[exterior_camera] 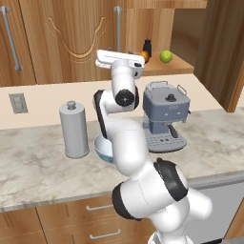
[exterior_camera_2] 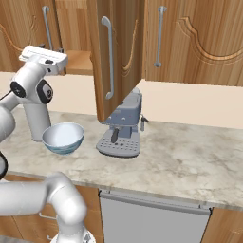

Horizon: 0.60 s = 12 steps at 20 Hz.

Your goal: Open the cabinet. Pick the peach and pear from the cabinet and place them into the bowl. Then close the cabinet.

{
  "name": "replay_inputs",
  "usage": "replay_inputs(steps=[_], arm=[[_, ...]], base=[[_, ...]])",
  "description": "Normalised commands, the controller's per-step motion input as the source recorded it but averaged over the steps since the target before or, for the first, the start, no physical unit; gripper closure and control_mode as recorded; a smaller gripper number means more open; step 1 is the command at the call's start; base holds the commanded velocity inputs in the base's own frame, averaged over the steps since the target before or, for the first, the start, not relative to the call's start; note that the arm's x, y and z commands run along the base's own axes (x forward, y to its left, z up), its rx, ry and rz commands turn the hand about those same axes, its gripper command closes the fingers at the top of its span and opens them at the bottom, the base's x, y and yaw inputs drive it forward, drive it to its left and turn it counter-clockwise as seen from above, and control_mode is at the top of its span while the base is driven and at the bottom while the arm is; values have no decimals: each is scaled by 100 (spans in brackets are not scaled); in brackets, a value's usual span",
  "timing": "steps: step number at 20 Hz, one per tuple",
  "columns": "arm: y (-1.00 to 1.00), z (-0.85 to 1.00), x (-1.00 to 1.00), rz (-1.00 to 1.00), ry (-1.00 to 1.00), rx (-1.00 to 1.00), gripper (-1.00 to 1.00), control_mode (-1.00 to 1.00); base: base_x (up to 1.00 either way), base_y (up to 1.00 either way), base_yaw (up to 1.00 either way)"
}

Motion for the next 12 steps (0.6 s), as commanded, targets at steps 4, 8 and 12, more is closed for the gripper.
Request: replay_inputs(steps=[4, 8, 12], arm=[[21, -13, 53, -2, 0, -7, -100, -100], [42, -16, 57, -5, 5, -11, 100, -100], [4, 0, 6, -1, 0, 0, 100, -100]], base=[[0, 0, 0], [0, 0, 0], [0, 0, 0]])
